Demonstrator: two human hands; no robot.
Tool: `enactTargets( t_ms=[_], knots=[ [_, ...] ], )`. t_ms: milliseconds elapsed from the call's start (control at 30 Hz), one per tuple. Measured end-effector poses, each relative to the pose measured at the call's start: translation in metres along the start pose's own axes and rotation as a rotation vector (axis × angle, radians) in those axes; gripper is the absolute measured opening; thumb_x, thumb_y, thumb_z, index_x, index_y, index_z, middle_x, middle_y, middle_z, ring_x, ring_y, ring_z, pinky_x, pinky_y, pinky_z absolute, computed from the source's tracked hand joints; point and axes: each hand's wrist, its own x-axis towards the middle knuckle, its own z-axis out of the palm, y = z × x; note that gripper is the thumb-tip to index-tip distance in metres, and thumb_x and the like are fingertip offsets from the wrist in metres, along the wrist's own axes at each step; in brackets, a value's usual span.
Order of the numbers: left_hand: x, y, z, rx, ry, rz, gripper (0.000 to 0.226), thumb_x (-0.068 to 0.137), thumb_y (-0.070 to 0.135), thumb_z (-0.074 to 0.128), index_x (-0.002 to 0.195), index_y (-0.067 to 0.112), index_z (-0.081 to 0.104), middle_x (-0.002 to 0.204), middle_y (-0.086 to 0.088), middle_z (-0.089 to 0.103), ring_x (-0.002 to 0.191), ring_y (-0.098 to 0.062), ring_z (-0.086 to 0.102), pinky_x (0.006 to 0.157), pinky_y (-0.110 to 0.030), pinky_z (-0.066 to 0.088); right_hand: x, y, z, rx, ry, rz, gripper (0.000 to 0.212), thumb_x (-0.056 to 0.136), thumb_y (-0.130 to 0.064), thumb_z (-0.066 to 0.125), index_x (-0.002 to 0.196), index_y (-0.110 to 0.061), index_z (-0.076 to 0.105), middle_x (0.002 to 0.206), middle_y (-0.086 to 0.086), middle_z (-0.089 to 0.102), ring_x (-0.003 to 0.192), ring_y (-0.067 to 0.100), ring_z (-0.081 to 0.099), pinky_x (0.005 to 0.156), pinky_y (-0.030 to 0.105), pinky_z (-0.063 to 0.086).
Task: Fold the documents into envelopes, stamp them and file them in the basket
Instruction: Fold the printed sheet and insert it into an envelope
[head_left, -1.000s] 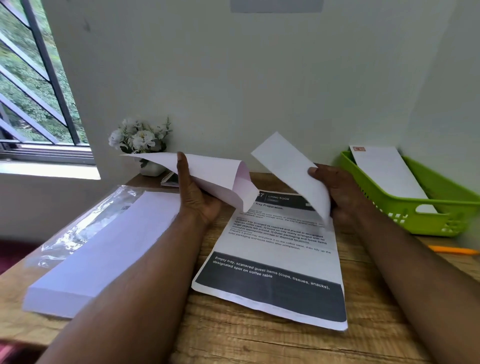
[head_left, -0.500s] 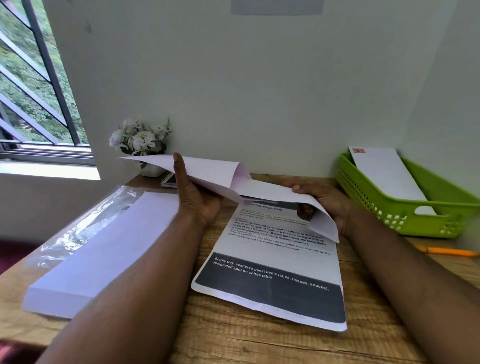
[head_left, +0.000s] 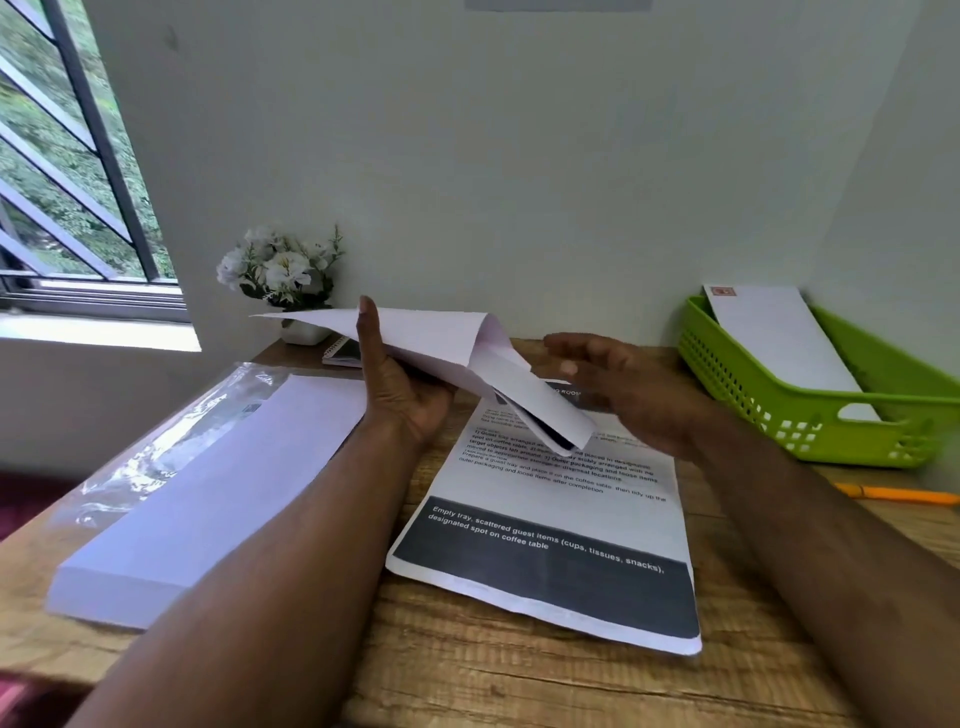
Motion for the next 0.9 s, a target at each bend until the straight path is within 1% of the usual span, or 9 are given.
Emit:
enactTargets(
  t_ms=[100, 167, 333, 467, 533, 600, 700, 800, 900],
  knots=[
    [0.002, 0.002, -0.003, -0.023, 0.001, 0.001, 0.060, 0.083, 0.061, 0.058, 0.123, 0.016, 0.056, 0.109, -0.013, 0.066, 0.102, -0.031, 0.064, 0.096, -0.055, 0.048, -0.008, 0.004, -0.027, 0.020, -0.291, 0.085, 0.079, 0.069, -0.014, 0.081, 0.140, -0.022, 0.045, 0.143, -0.002, 0.050, 0.129, 0.027, 0.049, 0.102, 0.052, 0.038],
    [0.003, 0.002, -0.003, -0.025, 0.008, 0.003, 0.059, 0.083, 0.061, 0.058, 0.121, 0.016, 0.056, 0.107, -0.013, 0.066, 0.103, -0.032, 0.063, 0.098, -0.056, 0.046, -0.010, 0.005, -0.028, 0.019, -0.323, 0.124, 0.083, 0.064, -0.006, 0.081, 0.138, -0.023, 0.048, 0.140, 0.001, 0.052, 0.122, 0.027, 0.055, 0.100, 0.050, 0.041],
    [-0.002, -0.005, 0.000, 0.034, -0.026, -0.054, 0.060, 0.081, 0.062, 0.059, 0.119, 0.015, 0.057, 0.101, -0.013, 0.067, 0.099, -0.032, 0.064, 0.096, -0.056, 0.048, -0.004, 0.004, 0.009, 0.017, 0.072, -0.086, 0.058, 0.056, -0.006, 0.083, 0.110, -0.013, 0.062, 0.122, 0.019, 0.060, 0.097, 0.026, 0.064, 0.080, 0.036, 0.056],
    [-0.010, -0.018, 0.008, 0.120, -0.104, -0.172, 0.086, 0.053, 0.063, 0.081, 0.116, 0.013, 0.053, 0.096, -0.014, 0.063, 0.095, -0.032, 0.062, 0.094, -0.051, 0.049, 0.003, 0.008, 0.024, -0.215, 0.369, -0.234, 0.061, 0.063, -0.015, 0.087, 0.114, -0.028, 0.056, 0.106, 0.001, 0.055, 0.087, 0.010, 0.059, 0.074, 0.027, 0.054],
    [-0.015, -0.026, 0.011, 0.189, -0.137, -0.245, 0.086, 0.058, 0.068, 0.075, 0.116, 0.010, 0.052, 0.094, -0.015, 0.062, 0.089, -0.031, 0.062, 0.091, -0.047, 0.050, 0.006, 0.014, 0.027, -0.354, 0.456, -0.303, 0.062, 0.065, -0.023, 0.086, 0.118, -0.032, 0.054, 0.109, -0.004, 0.052, 0.090, 0.003, 0.055, 0.072, 0.015, 0.048],
    [-0.023, -0.033, 0.018, 0.219, -0.160, -0.330, 0.079, 0.072, 0.071, 0.061, 0.117, 0.007, 0.053, 0.097, -0.018, 0.061, 0.089, -0.032, 0.062, 0.092, -0.047, 0.048, 0.007, 0.017, 0.026, -0.473, 0.496, -0.371, 0.058, 0.068, -0.024, 0.085, 0.119, -0.028, 0.057, 0.113, -0.004, 0.051, 0.093, 0.000, 0.054, 0.075, 0.013, 0.044],
    [-0.021, -0.034, 0.024, 0.241, -0.166, -0.380, 0.077, 0.079, 0.067, 0.057, 0.128, 0.008, 0.053, 0.112, -0.019, 0.063, 0.099, -0.034, 0.064, 0.089, -0.048, 0.053, 0.005, 0.016, 0.020, -0.762, 0.508, -0.562, 0.040, 0.071, -0.023, 0.071, 0.110, -0.019, 0.064, 0.113, 0.000, 0.053, 0.097, 0.013, 0.056, 0.083, 0.031, 0.045],
    [-0.013, -0.030, 0.026, 0.326, -0.177, -0.341, 0.064, 0.088, 0.050, 0.061, 0.137, 0.010, 0.050, 0.130, -0.017, 0.061, 0.119, -0.036, 0.058, 0.100, -0.055, 0.046, 0.002, 0.013, 0.018, -1.120, 0.523, -0.711, 0.037, 0.069, -0.028, 0.056, 0.104, -0.020, 0.066, 0.108, 0.003, 0.060, 0.098, 0.025, 0.058, 0.082, 0.039, 0.041],
    [-0.007, -0.023, 0.022, 0.473, -0.040, -0.244, 0.039, 0.094, 0.028, 0.061, 0.126, 0.006, 0.057, 0.124, -0.017, 0.065, 0.112, -0.036, 0.063, 0.095, -0.054, 0.050, -0.001, 0.008, 0.017, -1.333, 0.413, -0.756, 0.040, 0.072, -0.041, 0.062, 0.108, -0.025, 0.066, 0.111, -0.001, 0.062, 0.104, 0.024, 0.058, 0.087, 0.042, 0.038]
  ],
)
